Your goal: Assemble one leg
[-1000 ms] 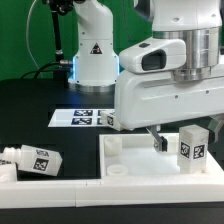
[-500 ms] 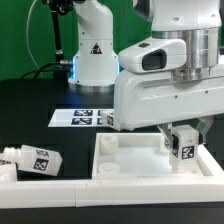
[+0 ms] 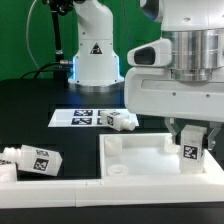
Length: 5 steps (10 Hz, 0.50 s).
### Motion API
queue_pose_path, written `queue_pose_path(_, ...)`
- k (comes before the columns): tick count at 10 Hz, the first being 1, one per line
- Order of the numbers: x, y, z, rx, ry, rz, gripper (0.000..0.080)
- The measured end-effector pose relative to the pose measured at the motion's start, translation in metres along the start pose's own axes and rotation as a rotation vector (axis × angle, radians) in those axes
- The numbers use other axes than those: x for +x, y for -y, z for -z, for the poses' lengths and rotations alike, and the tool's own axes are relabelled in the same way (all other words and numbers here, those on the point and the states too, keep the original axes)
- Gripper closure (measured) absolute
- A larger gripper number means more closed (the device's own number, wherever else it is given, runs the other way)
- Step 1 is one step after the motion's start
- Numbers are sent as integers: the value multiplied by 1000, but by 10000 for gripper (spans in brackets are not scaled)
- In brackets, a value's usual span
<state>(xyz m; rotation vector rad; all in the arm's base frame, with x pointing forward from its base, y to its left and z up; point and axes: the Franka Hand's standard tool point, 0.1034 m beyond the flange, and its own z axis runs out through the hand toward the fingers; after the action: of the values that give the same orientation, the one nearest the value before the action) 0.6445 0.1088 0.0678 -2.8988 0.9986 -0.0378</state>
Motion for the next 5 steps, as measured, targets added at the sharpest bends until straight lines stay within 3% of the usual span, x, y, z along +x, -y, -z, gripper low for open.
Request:
queue_pose_path(2,1,-2,0,25,11,-209,515)
queue_pose_path(5,1,-2,0,24,18,-393,515)
